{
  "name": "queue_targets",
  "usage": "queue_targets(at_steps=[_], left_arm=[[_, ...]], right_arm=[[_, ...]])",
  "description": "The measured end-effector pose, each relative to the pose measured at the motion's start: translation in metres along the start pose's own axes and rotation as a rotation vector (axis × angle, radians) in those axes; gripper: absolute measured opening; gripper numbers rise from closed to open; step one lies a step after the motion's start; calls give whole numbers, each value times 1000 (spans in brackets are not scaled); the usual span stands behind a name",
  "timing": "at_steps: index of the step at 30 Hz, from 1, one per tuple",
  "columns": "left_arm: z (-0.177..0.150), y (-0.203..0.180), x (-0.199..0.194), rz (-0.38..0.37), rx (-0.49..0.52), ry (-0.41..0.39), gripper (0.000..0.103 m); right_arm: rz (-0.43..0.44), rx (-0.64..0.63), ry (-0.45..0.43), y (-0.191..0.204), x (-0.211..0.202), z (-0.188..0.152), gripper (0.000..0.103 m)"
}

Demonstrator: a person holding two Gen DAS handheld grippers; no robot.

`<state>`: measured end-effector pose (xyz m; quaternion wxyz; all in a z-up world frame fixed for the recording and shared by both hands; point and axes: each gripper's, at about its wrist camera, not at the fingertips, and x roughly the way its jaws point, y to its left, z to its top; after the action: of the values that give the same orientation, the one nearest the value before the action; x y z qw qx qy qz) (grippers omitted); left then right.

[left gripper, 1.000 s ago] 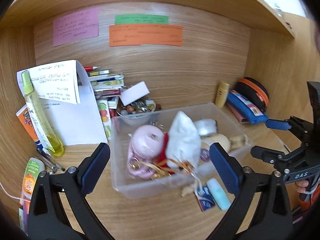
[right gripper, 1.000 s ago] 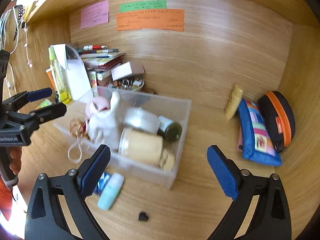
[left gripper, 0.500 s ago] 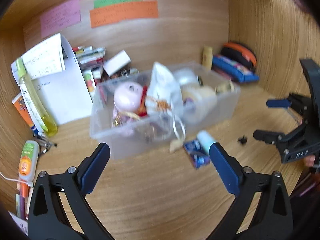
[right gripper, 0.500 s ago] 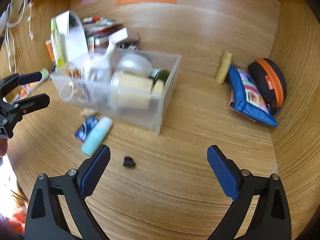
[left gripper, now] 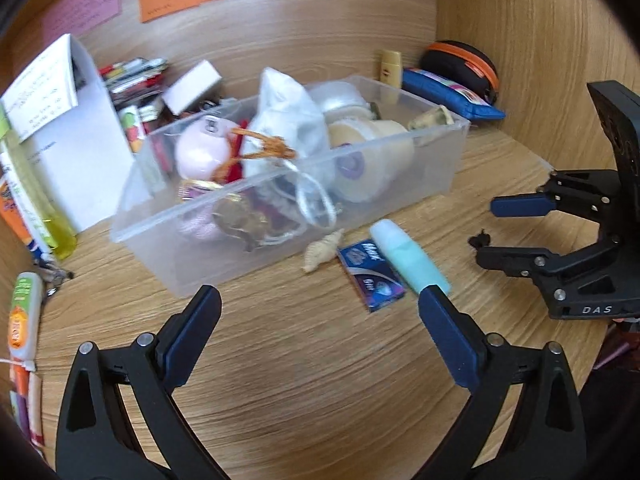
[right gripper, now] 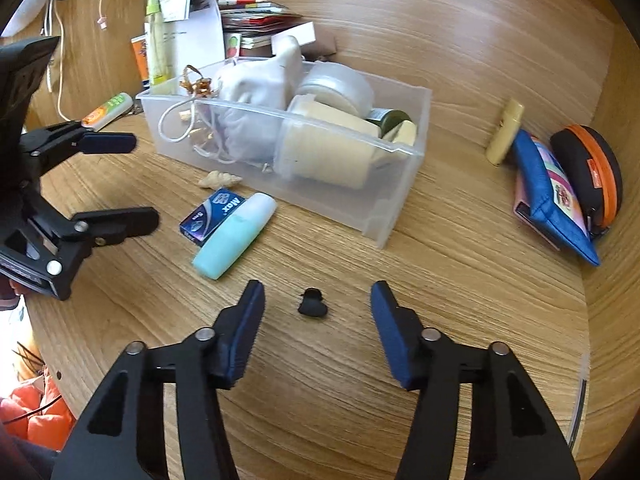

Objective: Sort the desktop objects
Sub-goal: 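Withdraw both grippers toward the blue Max box and black clip, then grasp the blue Max staple box with left gripper while right gripper grasps the black clip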

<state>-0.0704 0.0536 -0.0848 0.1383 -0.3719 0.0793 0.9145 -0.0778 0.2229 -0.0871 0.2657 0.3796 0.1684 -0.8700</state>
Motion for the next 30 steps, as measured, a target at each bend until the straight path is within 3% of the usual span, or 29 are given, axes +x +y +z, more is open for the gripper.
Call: queue_targets(at_steps=[5,10,16,21,25,30], left_arm=[[2,-6,7,-16,6,36,99],[3,-10,22,-29,24,117,69],[7,-7,26,-45,-16,130,68],[10,-9,28,-37,-27,137,68],[14,-16,31,-29,-16,123,45],[21,-20,39,-27,-31,125,44]], right_arm=[[26,2,22,-1,4,0,30],[44,-1,48,-1,8,-1,24],[59,8,46,-3,9,-3,15],[56,5,40,-4,9,-3,14],[62,8,22,-4,6,-4,14],[68,19,-3,-4,2,-3,14]])
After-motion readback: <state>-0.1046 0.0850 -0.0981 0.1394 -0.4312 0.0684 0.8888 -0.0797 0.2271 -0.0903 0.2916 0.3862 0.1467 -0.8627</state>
